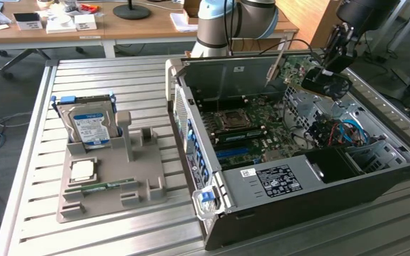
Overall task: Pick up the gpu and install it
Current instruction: 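Insert the gpu into the slot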
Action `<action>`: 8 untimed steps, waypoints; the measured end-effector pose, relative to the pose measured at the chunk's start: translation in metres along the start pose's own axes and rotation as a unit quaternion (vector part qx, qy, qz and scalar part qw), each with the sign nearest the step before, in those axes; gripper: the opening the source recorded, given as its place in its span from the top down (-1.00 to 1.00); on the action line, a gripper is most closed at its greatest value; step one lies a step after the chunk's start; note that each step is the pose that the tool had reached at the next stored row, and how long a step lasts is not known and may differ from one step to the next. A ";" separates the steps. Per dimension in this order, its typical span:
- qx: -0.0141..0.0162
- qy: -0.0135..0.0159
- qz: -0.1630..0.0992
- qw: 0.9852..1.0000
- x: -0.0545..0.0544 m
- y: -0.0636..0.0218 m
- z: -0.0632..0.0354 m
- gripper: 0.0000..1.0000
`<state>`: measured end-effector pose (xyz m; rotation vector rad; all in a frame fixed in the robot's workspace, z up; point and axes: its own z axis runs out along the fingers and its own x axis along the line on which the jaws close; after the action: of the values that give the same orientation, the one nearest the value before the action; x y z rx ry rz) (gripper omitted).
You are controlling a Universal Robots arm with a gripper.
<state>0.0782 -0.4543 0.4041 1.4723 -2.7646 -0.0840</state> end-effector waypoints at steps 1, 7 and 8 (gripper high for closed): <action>0.000 0.000 -0.006 1.000 0.000 0.0000 0.0000 0.46; -0.001 0.002 -0.043 0.999 0.000 0.0000 0.0002 0.46; -0.001 0.003 -0.053 0.999 0.000 0.0000 0.0003 0.46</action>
<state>0.0782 -0.4543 0.4038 1.6143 -2.6810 -0.0833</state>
